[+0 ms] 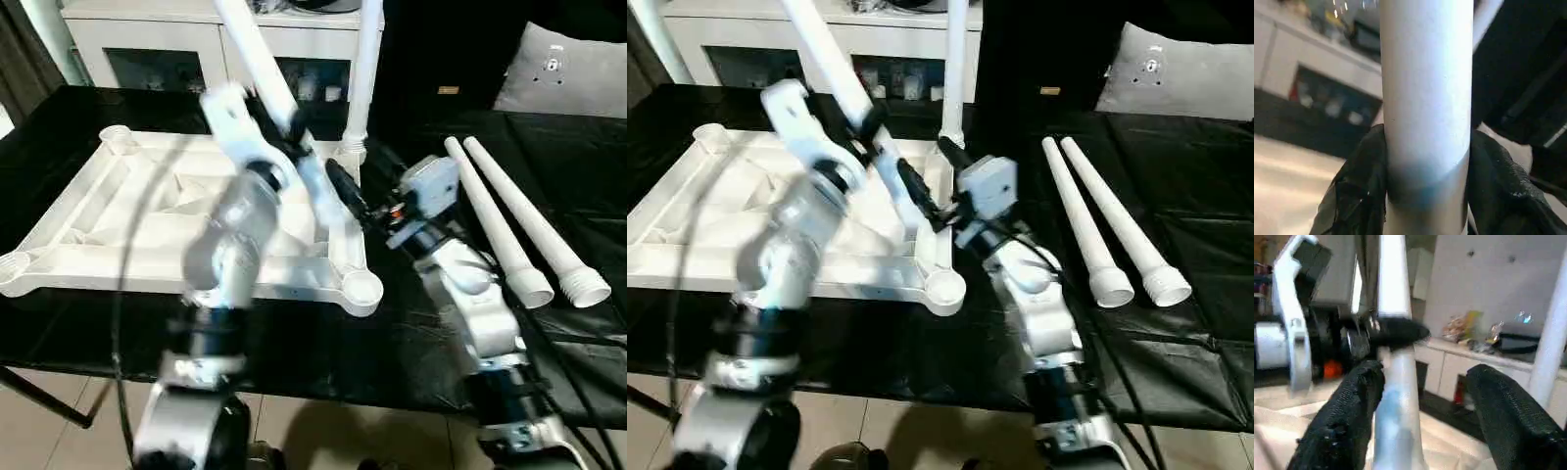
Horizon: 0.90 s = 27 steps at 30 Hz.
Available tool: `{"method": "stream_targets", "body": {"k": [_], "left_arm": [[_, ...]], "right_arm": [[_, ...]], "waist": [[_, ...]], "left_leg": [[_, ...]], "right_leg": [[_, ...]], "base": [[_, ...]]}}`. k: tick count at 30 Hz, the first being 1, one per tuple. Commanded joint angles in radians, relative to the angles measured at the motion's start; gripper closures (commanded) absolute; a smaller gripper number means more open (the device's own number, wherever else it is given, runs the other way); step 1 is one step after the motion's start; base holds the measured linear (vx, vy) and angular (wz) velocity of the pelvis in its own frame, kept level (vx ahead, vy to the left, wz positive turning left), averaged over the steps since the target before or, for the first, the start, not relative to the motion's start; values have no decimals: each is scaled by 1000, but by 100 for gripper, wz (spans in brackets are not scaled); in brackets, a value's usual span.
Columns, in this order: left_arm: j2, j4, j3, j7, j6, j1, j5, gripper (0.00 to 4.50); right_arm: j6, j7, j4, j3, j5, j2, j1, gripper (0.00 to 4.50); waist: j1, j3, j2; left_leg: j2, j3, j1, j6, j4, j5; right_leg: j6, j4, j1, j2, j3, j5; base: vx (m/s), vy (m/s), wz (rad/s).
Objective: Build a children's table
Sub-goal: Pick table leg
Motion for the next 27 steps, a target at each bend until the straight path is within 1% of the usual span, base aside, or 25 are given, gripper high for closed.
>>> {"method": "stream_targets", "body": {"k": [1, 2, 3, 4, 6, 8, 9, 10, 12, 14, 15, 16, 17, 18, 19, 21, 22, 23, 24, 25, 26, 27], "left_arm": [[15, 19, -2, -26, 3, -15, -5, 262], [15, 19, -2, -26, 3, -15, -5, 262], [25, 28, 1, -47, 12, -21, -8, 262], [40, 34, 4, -88, 38, -28, -19, 262], [68, 38, 4, -148, 87, -35, -42, 262], [78, 35, 6, -175, 115, -36, -64, 262], [91, 31, 6, -204, 135, -35, -82, 262], [112, 21, 3, -244, 168, -33, -109, 262], [124, 11, 8, -275, 195, -32, -140, 262], [134, -11, 31, -320, 251, -32, -217, 262], [141, -25, 39, -346, 275, -32, -249, 263], [149, -36, 45, -379, 302, -32, -278, 263], [157, -48, 48, -410, 323, -31, -302, 263], [160, -53, 48, -423, 330, -30, -311, 263], [182, -87, 38, -502, 366, -20, -350, 263], [203, -106, 21, -560, 384, -9, -366, 263], [230, -119, -17, -618, 380, 3, -347, 263], [232, -119, -19, -621, 380, 4, -347, 263], [244, -126, -43, -651, 372, 10, -334, 263], [255, -140, -68, -689, 346, 15, -318, 263], [255, -140, -68, -689, 346, 15, -318, 263], [261, -149, -84, -713, 329, 19, -309, 263]], "right_arm": [[115, -4, -31, -52, 60, -14, 0, 96], [115, -4, -31, -52, 60, -14, 0, 96], [181, -14, -37, -79, 97, -23, -7, 75], [273, -26, -39, -116, 157, -41, -20, 75], [330, -37, -18, -175, 230, -67, -44, 72], [353, -40, -8, -203, 268, -75, -53, 71], [392, -30, -4, -224, 308, -86, -60, 71], [445, -8, -5, -242, 355, -105, -64, 71], [490, 16, -14, -252, 390, -120, -64, 71], [558, 47, -42, -266, 434, -134, -59, 71], [584, 61, -54, -274, 458, -139, -58, 71], [612, 69, -65, -281, 482, -148, -59, 71], [638, 79, -74, -285, 507, -154, -60, 71], [647, 84, -78, -286, 516, -158, -59, 71], [688, 127, -107, -278, 558, -181, -52, 71], [714, 176, -138, -256, 581, -208, -39, 71], [725, 242, -168, -225, 586, -236, -23, 71], [726, 245, -170, -224, 586, -237, -22, 71], [722, 285, -186, -202, 577, -253, -12, 71], [728, 318, -196, -182, 569, -268, -7, 71], [728, 318, -196, -182, 569, -268, -7, 71], [734, 337, -202, -170, 563, -277, -5, 71]], "waist": [[0, -87, -3], [1, -88, -2], [1, -87, -4], [2, -86, -3], [2, -86, -3], [3, -87, -2], [2, -87, -3], [4, -88, -3], [5, -88, -3], [5, -88, -4], [6, -89, -3], [7, -88, -9], [7, -88, -7], [9, -86, -5], [9, -85, -6], [12, -84, -5], [15, -82, -5], [16, -82, -5], [16, -79, -6], [19, -80, -8], [21, -80, -7], [22, -81, -6]], "left_leg": [[110, -55, 21, 78, -71, -165], [109, -54, 22, 74, -69, -166], [108, -53, 21, 71, -68, -165], [106, -54, 22, 71, -69, -162], [108, -55, 26, 67, -69, -160], [108, -54, 25, 48, -69, -168], [107, -53, 24, 47, -69, -168], [105, -54, 26, 51, -68, -163], [104, -51, 22, 56, -67, -149], [106, -51, 22, 57, -66, -142], [107, -52, 22, 56, -66, -139], [107, -51, 22, 58, -66, -138], [107, -51, 23, 55, -66, -136], [107, -50, 24, 53, -66, -140], [104, -48, 25, 52, -66, -144], [106, -49, 24, 49, -68, -147], [107, -50, 26, 44, -70, -160], [106, -49, 27, 42, -70, -165], [105, -48, 27, 36, -71, -173], [104, -49, 28, 31, -70, -177], [104, -50, 28, 32, -71, -177], [107, -51, 29, 29, -72, -174]], "right_leg": [[-134, -64, 52, -127, 80, -221], [-134, -64, 50, -128, 80, -228], [-132, -66, 51, -129, 79, -236], [-128, -69, 53, -127, 79, -250], [-124, -70, 51, -127, 78, -262], [-124, -68, 49, -128, 76, -263], [-125, -67, 49, -127, 76, -259], [-131, -66, 52, -131, 77, -256], [-135, -66, 51, -129, 76, -249], [-144, -63, 54, -131, 75, -246], [-151, -62, 53, -131, 75, -242], [-151, -64, 51, -130, 74, -243], [-153, -61, 51, -130, 75, -245], [-151, -64, 50, -132, 76, -259], [-146, -68, 51, -131, 75, -276], [-131, -69, 51, -129, 75, -295], [-111, -72, 49, -128, 76, -323], [-105, -74, 48, -129, 77, -334], [-97, -78, 47, -130, 77, -360], [-83, -82, 48, -131, 77, -384], [-76, -83, 48, -130, 76, -393], [-73, -82, 48, -130, 77, -392]], "base": [[0, 0, 0], [0, 0, 0], [0, 0, 0], [0, 0, 0], [0, 0, 0], [0, 0, 0], [0, 0, 0], [0, 0, 0], [0, 0, 0], [0, 0, 0], [0, 0, 0], [0, 0, 0], [0, 0, 0], [0, 0, 0], [0, 0, 0], [0, 0, 0], [0, 0, 0], [0, 0, 0], [0, 0, 0], [0, 0, 0], [0, 0, 0], [0, 0, 0]]}}
